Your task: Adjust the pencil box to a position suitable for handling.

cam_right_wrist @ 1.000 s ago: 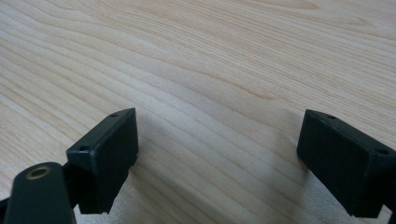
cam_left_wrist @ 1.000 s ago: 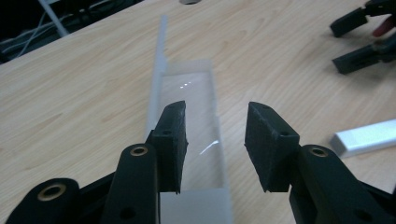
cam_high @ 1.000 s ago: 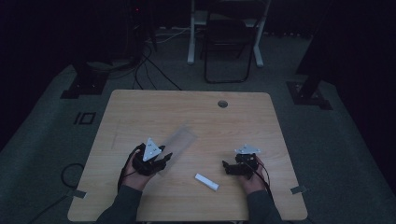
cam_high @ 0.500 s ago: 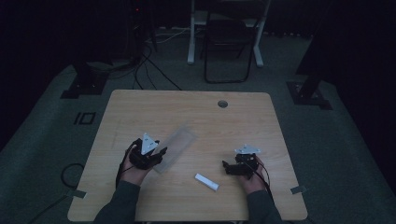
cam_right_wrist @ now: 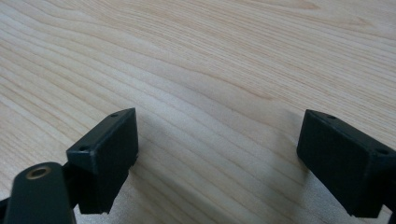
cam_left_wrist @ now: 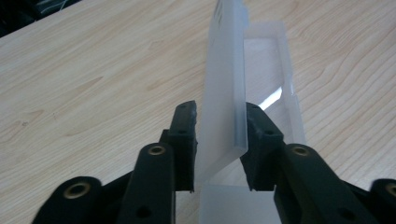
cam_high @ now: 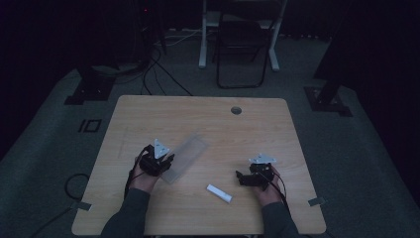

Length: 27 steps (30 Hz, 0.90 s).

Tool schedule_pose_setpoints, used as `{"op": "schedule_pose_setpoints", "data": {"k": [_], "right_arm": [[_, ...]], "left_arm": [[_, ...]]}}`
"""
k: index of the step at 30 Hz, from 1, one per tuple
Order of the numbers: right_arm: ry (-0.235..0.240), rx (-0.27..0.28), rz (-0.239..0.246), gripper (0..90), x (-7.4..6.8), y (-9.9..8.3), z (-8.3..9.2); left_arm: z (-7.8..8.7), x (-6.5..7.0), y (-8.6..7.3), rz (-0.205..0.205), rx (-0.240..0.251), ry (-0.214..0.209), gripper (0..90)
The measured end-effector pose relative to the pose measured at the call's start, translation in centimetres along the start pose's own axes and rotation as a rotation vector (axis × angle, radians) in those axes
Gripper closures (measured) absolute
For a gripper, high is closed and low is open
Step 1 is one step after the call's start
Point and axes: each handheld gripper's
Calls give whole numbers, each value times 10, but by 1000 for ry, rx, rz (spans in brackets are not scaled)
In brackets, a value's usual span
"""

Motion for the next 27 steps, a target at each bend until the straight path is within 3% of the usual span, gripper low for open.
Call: {"op": "schedule_pose_setpoints", "data": {"k": [11, 17, 18, 22, 27], "right_arm": [[0, 0, 0, 124, 0, 0, 0], [0, 0, 0, 124, 0, 0, 0], [0, 0, 0, 124, 0, 0, 0], [0, 0, 0, 124, 0, 0, 0], [1, 0, 1, 124, 0, 0, 0]], "left_arm": [[-1, 4, -1, -41, -5, -17, 796], [0, 13, 0, -101, 16, -68, 800], [0, 18, 0, -121, 26, -97, 800], [0, 26, 2, -159, 35, -138, 801], [1, 28, 2, -174, 35, -146, 787]]}}
Point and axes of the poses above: each handheld gripper's, and its own axes: z roughly backward along the jaws, y roughly out of its top, x roughly to its right, and after that the axes turned 3 degrees about x, right-handed
